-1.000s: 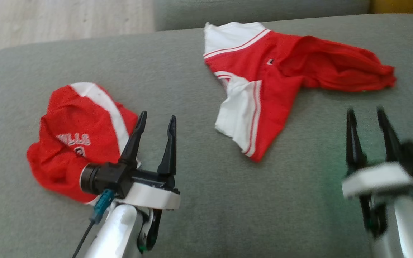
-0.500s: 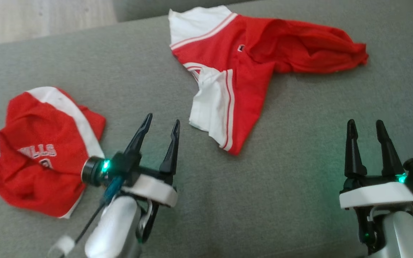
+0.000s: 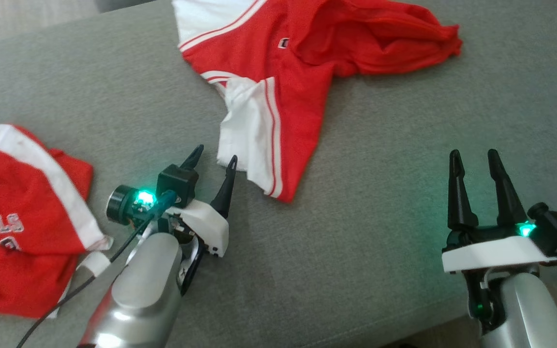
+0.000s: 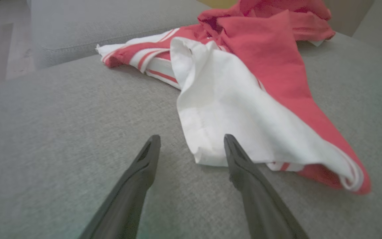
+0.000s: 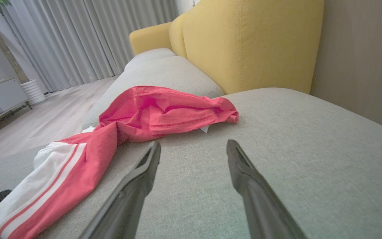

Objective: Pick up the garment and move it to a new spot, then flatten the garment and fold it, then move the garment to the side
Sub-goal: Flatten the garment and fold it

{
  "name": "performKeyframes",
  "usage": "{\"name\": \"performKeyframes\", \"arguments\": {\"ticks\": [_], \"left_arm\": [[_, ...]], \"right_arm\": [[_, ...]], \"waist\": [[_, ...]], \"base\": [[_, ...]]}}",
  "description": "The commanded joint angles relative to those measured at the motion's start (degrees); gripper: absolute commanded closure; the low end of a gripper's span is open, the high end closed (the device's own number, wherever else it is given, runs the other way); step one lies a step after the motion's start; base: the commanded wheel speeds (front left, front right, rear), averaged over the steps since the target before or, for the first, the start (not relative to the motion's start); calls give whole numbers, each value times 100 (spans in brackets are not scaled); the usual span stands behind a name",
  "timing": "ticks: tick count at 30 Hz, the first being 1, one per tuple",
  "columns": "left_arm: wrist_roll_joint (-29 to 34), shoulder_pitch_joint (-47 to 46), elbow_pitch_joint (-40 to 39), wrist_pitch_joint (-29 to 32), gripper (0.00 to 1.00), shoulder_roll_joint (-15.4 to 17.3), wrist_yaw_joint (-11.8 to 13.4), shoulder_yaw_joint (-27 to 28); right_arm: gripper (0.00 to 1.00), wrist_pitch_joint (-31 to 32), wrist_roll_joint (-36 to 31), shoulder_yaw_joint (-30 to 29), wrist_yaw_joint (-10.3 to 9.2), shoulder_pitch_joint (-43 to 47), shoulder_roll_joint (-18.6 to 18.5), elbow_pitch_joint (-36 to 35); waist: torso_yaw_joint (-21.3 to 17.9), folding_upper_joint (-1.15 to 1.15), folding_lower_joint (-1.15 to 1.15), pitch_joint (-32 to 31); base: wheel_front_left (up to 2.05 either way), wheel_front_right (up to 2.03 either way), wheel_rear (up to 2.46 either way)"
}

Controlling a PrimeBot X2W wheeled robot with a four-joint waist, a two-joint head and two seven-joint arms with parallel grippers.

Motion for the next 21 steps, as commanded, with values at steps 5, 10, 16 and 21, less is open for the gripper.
{"name": "performKeyframes", "arguments": {"ticks": [5,10,16,21], "left_arm": [[-79,-233,145,104,0,80,-39,52],[-160,-248,349,180,100,65,-99,-29],[-225,-276,360,37,100,78,-95,-31],[-281,-377,196,-403,100,158,73,125]], "right_arm": [[0,-89,74,129,-4,-90,-28,-47],[0,-109,105,149,-4,-89,-28,10],[0,-117,93,132,-4,-90,-28,48],[0,-120,71,83,-4,-99,-28,114]], "waist": [[-183,0,-1,-21],[-261,0,-1,-55],[-234,0,-1,-95],[-158,0,-1,-203]], "base": [[0,0,0],[0,0,0],[0,0,0],[0,0,0]]}}
